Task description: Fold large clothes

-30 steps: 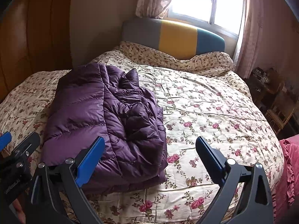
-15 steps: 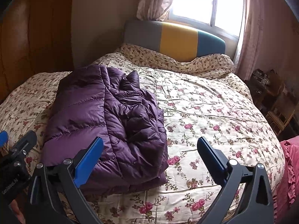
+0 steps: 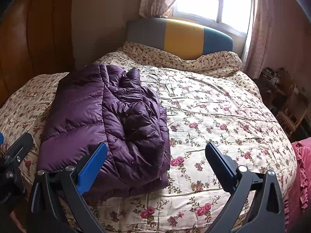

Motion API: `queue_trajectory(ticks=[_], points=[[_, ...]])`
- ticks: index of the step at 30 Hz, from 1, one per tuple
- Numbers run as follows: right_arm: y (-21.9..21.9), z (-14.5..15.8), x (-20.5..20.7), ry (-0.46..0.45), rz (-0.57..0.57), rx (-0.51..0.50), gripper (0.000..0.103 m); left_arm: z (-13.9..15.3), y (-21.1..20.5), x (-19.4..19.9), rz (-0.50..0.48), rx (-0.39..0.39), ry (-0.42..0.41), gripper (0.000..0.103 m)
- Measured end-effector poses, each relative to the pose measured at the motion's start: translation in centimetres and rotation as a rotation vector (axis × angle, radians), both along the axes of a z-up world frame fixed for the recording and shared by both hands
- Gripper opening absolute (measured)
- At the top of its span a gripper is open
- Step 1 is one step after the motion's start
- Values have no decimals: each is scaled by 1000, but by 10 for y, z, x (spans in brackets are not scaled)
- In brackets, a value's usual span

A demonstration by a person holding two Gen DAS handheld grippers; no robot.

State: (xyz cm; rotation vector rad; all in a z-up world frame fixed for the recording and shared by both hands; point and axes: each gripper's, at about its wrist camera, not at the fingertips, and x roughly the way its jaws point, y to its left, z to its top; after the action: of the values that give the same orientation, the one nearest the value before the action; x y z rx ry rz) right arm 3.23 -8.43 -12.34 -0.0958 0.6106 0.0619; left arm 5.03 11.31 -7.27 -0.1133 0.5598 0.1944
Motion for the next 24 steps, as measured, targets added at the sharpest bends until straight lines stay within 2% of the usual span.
queue_trajectory(ticks=[24], points=[[-2,0,-1,-4,-3,-3,100,3,-15,-8,-21,8,-12,99]])
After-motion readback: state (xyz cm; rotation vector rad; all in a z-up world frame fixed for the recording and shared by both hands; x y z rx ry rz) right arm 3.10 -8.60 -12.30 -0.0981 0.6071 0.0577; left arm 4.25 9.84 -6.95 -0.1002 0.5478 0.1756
